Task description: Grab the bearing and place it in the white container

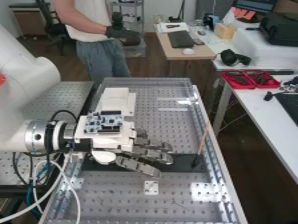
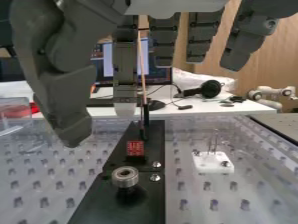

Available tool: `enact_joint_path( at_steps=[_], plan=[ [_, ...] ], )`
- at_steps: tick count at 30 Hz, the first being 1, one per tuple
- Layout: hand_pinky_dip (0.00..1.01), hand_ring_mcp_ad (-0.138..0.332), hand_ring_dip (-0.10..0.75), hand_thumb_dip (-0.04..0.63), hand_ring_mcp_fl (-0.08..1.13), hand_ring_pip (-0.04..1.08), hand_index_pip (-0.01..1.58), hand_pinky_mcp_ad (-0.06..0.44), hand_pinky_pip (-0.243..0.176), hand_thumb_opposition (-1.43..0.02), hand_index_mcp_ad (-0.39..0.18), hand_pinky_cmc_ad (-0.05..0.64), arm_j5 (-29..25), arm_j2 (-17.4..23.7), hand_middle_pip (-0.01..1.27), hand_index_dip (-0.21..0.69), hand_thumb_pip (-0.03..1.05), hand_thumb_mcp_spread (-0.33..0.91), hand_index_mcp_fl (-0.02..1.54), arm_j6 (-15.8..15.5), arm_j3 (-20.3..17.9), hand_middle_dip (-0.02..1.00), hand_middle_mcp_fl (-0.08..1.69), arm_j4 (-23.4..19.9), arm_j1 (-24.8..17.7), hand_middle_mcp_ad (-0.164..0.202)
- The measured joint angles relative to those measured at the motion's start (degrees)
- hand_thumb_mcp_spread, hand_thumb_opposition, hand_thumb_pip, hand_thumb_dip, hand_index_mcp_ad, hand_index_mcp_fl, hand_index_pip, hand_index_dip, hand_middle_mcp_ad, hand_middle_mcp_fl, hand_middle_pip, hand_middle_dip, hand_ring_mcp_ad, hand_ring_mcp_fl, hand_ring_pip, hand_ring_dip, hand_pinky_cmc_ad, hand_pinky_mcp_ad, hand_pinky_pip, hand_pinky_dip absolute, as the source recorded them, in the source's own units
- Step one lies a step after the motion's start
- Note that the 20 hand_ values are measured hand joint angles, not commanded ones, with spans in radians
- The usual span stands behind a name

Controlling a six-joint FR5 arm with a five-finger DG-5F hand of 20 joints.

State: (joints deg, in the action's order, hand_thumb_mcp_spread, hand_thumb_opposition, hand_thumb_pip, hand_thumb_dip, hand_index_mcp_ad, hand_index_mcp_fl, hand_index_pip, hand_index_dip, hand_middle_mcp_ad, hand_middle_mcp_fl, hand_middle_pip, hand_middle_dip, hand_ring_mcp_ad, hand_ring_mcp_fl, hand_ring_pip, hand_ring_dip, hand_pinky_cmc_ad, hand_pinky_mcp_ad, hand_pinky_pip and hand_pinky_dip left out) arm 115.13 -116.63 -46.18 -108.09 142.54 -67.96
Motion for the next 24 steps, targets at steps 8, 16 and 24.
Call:
enact_joint_path(
  at_steps=[8, 16, 24],
  plan=[
    [0.19, 0.150, 0.075, 0.236, 0.00, 0.09, 1.39, 0.279, -0.075, -0.80, -0.103, 0.328, 0.69, -1.35, 0.13, 0.202, 0.64, 0.41, 0.02, -1.96, 0.98, 0.19, 0.01, 0.86, 0.56, 0.089],
    [0.19, 0.148, 0.075, 0.284, 0.00, 0.09, 1.40, 0.279, -0.075, -0.83, -0.101, 0.328, 1.05, -1.91, 0.13, 0.209, 0.64, 0.41, 0.00, -3.54, 1.34, 0.19, 0.01, 1.86, 0.78, 0.091],
    [0.18, 0.152, 0.075, 0.284, 0.00, 0.09, 1.40, 0.279, -0.075, -0.84, -0.105, 0.328, 1.31, -2.36, 0.13, 0.218, 0.64, 0.41, 0.00, -4.82, 1.50, 0.19, 0.01, 2.21, 0.81, 0.087]
  ],
)
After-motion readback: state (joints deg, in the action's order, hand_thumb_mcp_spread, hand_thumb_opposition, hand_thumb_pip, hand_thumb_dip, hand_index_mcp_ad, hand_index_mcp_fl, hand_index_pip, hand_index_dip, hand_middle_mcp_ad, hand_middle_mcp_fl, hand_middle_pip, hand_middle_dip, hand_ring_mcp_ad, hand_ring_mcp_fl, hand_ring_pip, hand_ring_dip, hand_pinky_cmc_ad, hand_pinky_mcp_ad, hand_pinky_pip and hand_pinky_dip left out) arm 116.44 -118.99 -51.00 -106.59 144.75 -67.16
